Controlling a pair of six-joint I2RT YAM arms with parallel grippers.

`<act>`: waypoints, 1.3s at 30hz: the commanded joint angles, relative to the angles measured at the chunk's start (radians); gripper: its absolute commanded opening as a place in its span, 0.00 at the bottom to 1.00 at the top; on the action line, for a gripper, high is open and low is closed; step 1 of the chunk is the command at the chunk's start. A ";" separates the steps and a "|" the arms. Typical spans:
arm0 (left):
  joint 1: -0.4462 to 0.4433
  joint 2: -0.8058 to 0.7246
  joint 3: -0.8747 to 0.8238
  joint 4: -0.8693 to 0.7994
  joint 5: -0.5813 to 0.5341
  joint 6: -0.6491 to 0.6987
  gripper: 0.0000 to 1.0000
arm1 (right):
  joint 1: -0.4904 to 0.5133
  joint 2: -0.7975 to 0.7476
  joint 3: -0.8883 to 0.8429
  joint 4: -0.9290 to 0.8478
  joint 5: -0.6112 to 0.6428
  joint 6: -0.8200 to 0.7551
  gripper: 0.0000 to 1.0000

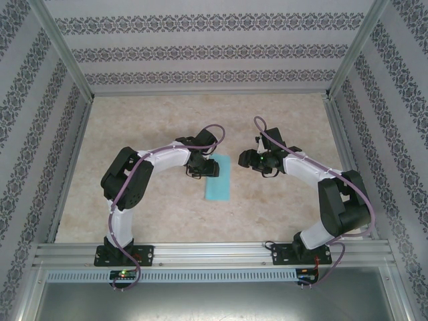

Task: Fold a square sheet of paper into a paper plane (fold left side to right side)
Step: Hold the square sheet of paper at the center of the table.

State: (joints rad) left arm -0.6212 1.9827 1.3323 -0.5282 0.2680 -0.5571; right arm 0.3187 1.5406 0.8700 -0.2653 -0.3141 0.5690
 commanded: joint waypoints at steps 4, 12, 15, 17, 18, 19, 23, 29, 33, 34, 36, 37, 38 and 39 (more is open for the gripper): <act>-0.026 0.056 0.001 0.000 0.005 -0.007 0.52 | 0.012 -0.010 -0.006 0.001 0.004 -0.005 0.61; -0.026 0.068 0.004 0.007 0.013 -0.027 0.52 | 0.017 -0.012 -0.005 0.001 0.004 -0.003 0.61; -0.026 0.070 0.004 0.007 0.014 -0.030 0.52 | 0.018 -0.012 -0.005 0.001 0.004 -0.003 0.61; -0.026 0.071 0.004 0.007 0.014 -0.029 0.52 | 0.018 -0.011 -0.004 0.001 0.003 -0.002 0.61; -0.026 0.071 0.005 0.007 0.016 -0.030 0.52 | 0.020 -0.009 -0.003 0.001 0.003 -0.002 0.61; -0.026 0.070 0.004 0.007 0.015 -0.027 0.52 | 0.020 -0.009 -0.002 0.001 0.003 -0.003 0.61; -0.026 0.070 0.002 0.005 0.017 -0.026 0.52 | 0.023 -0.007 -0.001 0.001 0.002 -0.002 0.61; -0.026 0.072 0.002 0.003 0.017 -0.021 0.52 | 0.025 -0.009 0.001 0.002 0.002 -0.002 0.61; -0.028 0.071 0.004 -0.002 0.018 -0.015 0.52 | 0.024 -0.008 0.001 0.003 0.003 -0.002 0.61; -0.028 0.071 0.004 -0.002 0.019 -0.014 0.52 | 0.025 -0.008 0.001 0.002 0.003 -0.002 0.61; -0.028 0.073 0.004 -0.004 0.019 -0.012 0.52 | 0.026 -0.008 0.000 0.003 0.001 -0.002 0.61; -0.028 0.073 0.005 -0.006 0.019 -0.011 0.52 | 0.025 -0.008 0.000 0.003 0.001 -0.002 0.61; -0.028 0.073 0.005 -0.005 0.019 -0.010 0.52 | 0.026 -0.010 0.001 0.002 0.001 -0.003 0.61; -0.029 0.074 0.005 -0.006 0.020 -0.010 0.52 | 0.026 -0.009 0.001 0.003 0.001 -0.002 0.61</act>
State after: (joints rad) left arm -0.6220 1.9903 1.3422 -0.5388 0.2661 -0.5758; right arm 0.3317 1.5406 0.8700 -0.2653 -0.3141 0.5690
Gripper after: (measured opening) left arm 0.516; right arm 0.612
